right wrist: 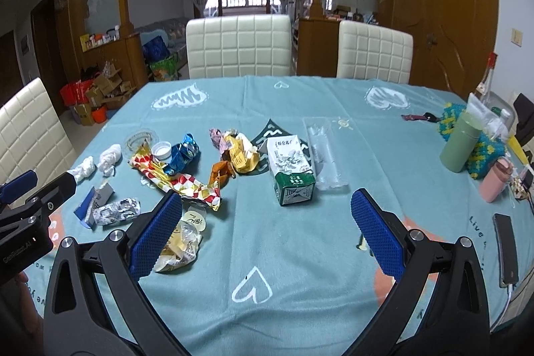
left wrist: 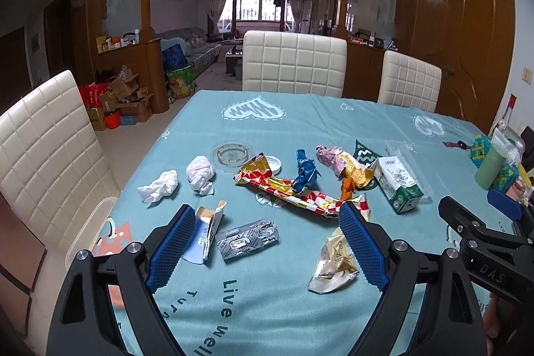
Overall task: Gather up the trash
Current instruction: 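Grasp the torn blue paper carton with the left tool while the right tool grasps the crumpled gold wrapper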
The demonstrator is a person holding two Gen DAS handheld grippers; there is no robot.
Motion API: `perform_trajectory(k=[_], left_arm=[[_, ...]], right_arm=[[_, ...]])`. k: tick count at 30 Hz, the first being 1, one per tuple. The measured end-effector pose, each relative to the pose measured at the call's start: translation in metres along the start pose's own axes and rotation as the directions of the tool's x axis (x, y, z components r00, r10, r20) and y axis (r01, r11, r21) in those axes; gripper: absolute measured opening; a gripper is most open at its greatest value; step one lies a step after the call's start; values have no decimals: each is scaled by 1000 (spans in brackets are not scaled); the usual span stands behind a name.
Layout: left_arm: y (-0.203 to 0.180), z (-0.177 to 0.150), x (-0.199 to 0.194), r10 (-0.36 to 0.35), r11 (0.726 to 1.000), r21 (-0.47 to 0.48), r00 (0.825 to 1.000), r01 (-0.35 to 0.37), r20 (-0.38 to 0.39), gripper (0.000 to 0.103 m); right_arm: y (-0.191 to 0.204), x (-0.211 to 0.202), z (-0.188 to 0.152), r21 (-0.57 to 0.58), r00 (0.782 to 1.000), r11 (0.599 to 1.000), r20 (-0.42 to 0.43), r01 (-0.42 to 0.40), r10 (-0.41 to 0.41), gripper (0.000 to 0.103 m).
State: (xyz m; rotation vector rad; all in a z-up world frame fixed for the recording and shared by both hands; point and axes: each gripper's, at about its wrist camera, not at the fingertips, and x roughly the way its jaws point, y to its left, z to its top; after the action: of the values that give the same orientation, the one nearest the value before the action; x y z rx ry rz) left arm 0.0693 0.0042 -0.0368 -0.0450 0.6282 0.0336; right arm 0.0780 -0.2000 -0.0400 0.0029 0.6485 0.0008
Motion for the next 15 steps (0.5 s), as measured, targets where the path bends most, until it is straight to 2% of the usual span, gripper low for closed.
perform_trajectory(k=[5,10,15], left_arm=[[9,-9,36,26,1000,7,997,-26,-78,86],[23,-20,72,31,999,-14,985,-34,-172,85],[29,-25,89,91,996,7,976,-92,-197,85]], right_arm=[[2,43,-7,-34,996,999,-88,15,-18,99],[2,85,-14,-33,981,999,-196,-19,13,98],[12,107,-15,-72,973,996,-229,-45,28,93]])
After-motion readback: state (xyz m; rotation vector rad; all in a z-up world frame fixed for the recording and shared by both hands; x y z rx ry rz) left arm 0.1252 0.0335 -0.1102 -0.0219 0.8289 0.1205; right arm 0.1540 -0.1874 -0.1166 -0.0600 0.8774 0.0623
